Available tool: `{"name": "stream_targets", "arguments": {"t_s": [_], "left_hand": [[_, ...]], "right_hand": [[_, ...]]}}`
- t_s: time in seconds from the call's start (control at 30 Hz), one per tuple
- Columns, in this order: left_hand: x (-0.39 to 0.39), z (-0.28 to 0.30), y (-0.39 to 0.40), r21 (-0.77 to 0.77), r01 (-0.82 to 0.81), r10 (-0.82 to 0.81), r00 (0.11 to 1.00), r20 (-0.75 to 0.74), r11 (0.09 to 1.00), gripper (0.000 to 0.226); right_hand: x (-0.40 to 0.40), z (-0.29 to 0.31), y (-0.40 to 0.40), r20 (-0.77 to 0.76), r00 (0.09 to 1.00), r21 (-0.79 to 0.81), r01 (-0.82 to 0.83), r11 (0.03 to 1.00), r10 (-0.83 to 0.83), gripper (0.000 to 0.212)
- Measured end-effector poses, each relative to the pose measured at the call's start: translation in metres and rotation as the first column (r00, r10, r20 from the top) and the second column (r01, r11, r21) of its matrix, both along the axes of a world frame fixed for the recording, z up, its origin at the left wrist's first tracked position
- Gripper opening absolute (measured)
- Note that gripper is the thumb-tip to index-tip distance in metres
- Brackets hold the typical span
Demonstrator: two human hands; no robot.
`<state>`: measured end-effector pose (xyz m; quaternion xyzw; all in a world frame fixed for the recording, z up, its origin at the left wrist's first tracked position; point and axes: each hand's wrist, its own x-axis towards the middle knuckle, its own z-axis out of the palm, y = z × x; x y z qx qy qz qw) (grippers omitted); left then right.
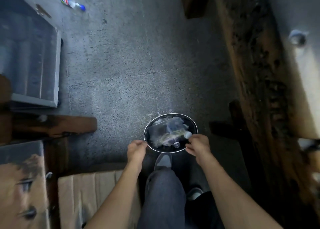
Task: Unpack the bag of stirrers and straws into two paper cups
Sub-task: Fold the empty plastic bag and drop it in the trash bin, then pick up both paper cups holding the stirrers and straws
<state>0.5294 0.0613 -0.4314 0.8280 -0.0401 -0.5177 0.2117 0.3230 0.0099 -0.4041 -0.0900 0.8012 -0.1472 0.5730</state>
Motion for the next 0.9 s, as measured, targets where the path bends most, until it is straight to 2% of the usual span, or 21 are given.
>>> {"name": "stream_targets", "arguments": {"t_s": [0.03, 0.1, 0.2, 0.27, 0.37, 0.43, 0.5, 0.57, 0.7, 0.9], "left_hand": [[-0.001, 0.019, -0.003, -0.041, 0.013, -0.013, 1.0, 0.009, 0.999, 0.007], [-0.003, 0.068, -0.011, -0.125, 0.09, -0.085, 0.995, 0.046, 0.988, 0.017], [-0.012, 0.15, -0.023, -0.232, 0.36, -0.32, 0.928, 0.193, 0.904, 0.038], [-0.024, 0.214, -0.029, -0.298, 0.564, -0.467, 0.816, 0.341, 0.77, 0.052], [-0.054, 0.314, -0.036, -0.4, 0.737, -0.537, 0.673, 0.509, 0.546, 0.064], [-0.077, 0.37, -0.038, -0.452, 0.794, -0.53, 0.608, 0.591, 0.407, 0.069], [-0.108, 0.421, -0.037, -0.468, 0.854, -0.525, 0.512, 0.68, 0.227, 0.074], [-0.145, 0.464, -0.03, -0.431, 0.9, -0.508, 0.399, 0.763, 0.06, 0.079], [-0.222, 0.528, 0.001, -0.36, 0.915, -0.478, 0.237, 0.846, -0.184, 0.087], [-0.335, 0.568, 0.087, -0.378, 0.833, -0.494, 0.149, 0.857, -0.403, 0.089]], "right_hand": [[0.003, 0.015, 0.001, 0.009, 1.0, -0.019, -0.018, 1.0, 0.018, 0.014], [0.008, 0.058, 0.001, 0.002, 0.996, -0.086, -0.085, 0.993, 0.085, 0.007], [0.009, 0.14, 0.001, -0.078, 0.971, -0.273, -0.239, 0.932, 0.227, 0.033], [0.005, 0.21, 0.006, -0.171, 0.945, -0.425, -0.325, 0.845, 0.278, 0.039], [-0.013, 0.308, 0.027, -0.307, 0.915, -0.59, -0.4, 0.701, 0.263, 0.047], [-0.031, 0.357, 0.041, -0.472, 0.848, -0.613, -0.512, 0.602, 0.24, 0.058], [-0.06, 0.396, 0.059, -0.631, 0.759, -0.586, -0.601, 0.544, 0.159, 0.069], [-0.095, 0.433, 0.08, -0.745, 0.663, -0.523, -0.647, 0.554, 0.071, 0.076], [-0.167, 0.493, 0.138, -0.839, 0.537, -0.46, -0.623, 0.633, -0.081, 0.082], [-0.27, 0.548, 0.254, -0.813, 0.5, -0.539, -0.457, 0.707, -0.296, 0.084]]}}
